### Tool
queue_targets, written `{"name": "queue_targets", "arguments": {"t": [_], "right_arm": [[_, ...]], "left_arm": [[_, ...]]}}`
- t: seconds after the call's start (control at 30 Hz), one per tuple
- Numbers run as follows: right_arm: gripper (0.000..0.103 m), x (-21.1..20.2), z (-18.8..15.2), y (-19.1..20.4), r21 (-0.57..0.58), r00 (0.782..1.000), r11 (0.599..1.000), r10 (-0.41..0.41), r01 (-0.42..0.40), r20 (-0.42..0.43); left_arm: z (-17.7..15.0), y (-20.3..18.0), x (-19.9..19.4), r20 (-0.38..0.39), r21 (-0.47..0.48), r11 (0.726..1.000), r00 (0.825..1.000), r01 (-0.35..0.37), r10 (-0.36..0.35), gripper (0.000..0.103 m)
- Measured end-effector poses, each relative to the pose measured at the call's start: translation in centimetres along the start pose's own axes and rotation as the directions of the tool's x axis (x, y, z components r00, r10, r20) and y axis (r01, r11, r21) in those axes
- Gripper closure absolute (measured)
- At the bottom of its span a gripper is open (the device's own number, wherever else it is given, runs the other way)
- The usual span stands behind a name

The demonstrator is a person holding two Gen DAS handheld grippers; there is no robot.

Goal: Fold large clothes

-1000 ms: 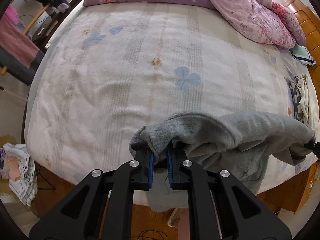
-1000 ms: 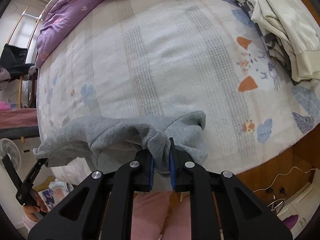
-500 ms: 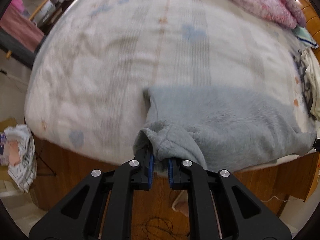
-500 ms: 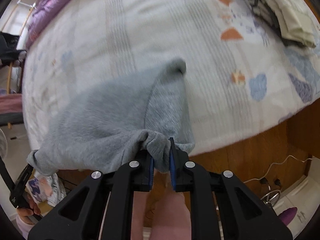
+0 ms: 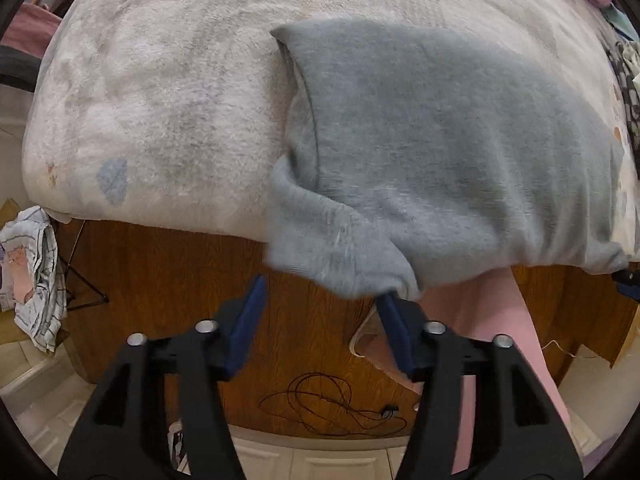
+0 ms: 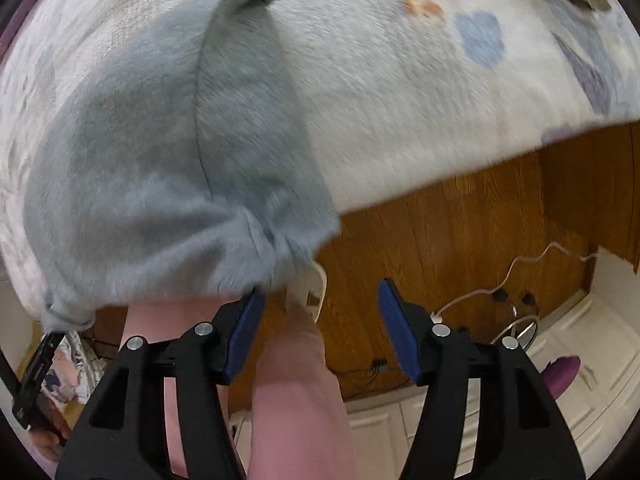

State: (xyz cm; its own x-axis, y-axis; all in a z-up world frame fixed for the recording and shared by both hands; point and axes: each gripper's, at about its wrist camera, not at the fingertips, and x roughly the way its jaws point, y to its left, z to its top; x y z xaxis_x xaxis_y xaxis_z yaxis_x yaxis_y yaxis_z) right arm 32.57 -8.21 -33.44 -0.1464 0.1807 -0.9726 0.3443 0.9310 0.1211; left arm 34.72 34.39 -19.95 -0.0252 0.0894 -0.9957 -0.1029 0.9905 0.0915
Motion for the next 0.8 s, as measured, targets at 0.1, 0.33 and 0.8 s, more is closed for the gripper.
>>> {"name": "queue_targets", "arguments": {"t": [0.1, 0.33, 0.8], "right_arm": [[0.024, -1.7, -1.1, -1.6, 0.021, 0.999, 0.999, -0.037, 0.037, 0.032], [0.050, -4.7, -0.9, -1.1, 0.040, 0.978, 0.991, 0.117, -0.125, 0.173], [0.072, 7.4, 2.4, 5.3, -0.043, 0.992, 0.995, -0.095, 0.091, -0.081]], "left_arm": [[-0.6, 0.9, -1.1, 0.000, -0.014, 0.999, 0.999, 0.032, -0.032, 0.045], [-0.1, -0.1, -2.5, 0.039, -0.031, 0.975, 0.975, 0.222, -0.221, 0.075], [2.3, -1.5, 9.6, -0.224, -0.021, 0.996, 0.971, 0.087, -0.090, 0.087]]}}
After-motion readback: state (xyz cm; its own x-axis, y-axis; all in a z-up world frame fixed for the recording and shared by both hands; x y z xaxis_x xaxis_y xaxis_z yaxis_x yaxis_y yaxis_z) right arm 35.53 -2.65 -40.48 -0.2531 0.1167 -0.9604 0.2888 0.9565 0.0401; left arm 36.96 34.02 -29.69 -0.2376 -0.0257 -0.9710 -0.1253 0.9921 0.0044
